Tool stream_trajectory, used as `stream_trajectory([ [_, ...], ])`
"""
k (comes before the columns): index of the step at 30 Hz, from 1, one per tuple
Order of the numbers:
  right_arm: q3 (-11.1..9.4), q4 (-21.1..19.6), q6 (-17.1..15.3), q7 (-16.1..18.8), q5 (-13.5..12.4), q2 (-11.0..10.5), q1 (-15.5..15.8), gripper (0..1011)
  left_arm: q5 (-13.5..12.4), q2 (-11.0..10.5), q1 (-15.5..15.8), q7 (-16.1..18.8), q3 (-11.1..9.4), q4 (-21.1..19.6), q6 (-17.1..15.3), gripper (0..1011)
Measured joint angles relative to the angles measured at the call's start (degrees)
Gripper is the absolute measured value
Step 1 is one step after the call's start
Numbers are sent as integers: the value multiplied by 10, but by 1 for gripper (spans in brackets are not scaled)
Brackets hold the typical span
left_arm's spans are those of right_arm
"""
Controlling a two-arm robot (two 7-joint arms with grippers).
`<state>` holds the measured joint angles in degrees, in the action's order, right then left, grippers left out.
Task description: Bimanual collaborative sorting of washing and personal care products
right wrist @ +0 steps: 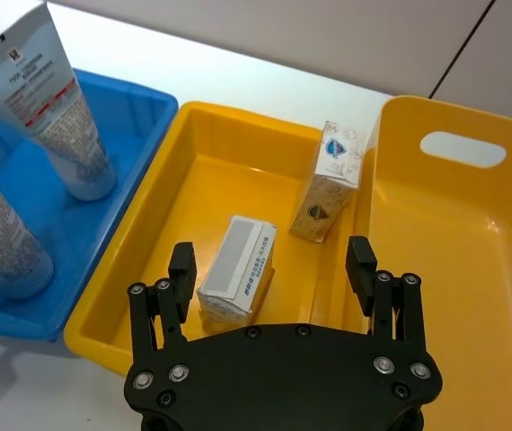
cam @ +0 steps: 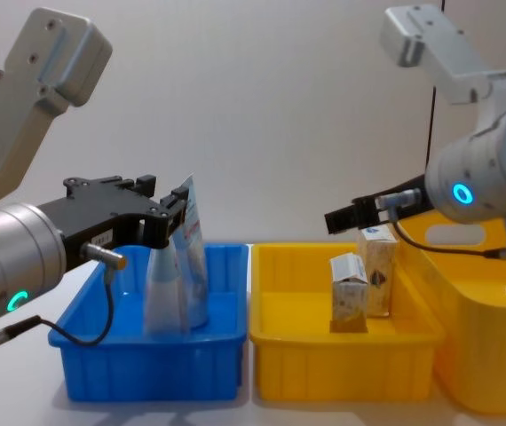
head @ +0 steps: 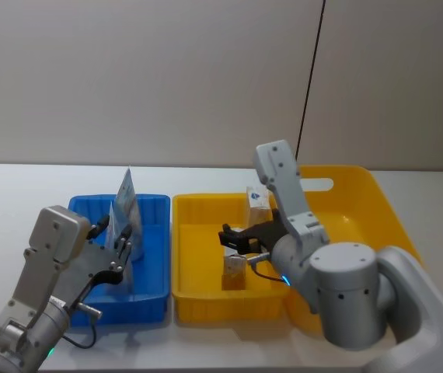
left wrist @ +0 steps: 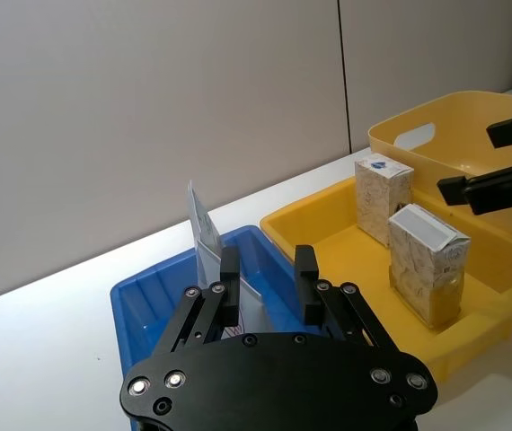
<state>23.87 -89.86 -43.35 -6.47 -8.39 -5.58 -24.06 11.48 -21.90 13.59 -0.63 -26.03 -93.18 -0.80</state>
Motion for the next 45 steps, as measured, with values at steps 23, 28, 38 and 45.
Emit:
stream_trajectory([
  [23,6,89,-48,-4,13,39,-50,1003,0,0,0,0,0,0,0,348],
  [28,1,111,-45,1,10,46,-56,1003,0,0,0,0,0,0,0,351],
  [38,-3,150,-36,7,8,57,-67,1003,0,0,0,0,0,0,0,351],
  [45,-3,171,-27,9,11,62,-74,1003,0,0,0,0,0,0,0,351],
])
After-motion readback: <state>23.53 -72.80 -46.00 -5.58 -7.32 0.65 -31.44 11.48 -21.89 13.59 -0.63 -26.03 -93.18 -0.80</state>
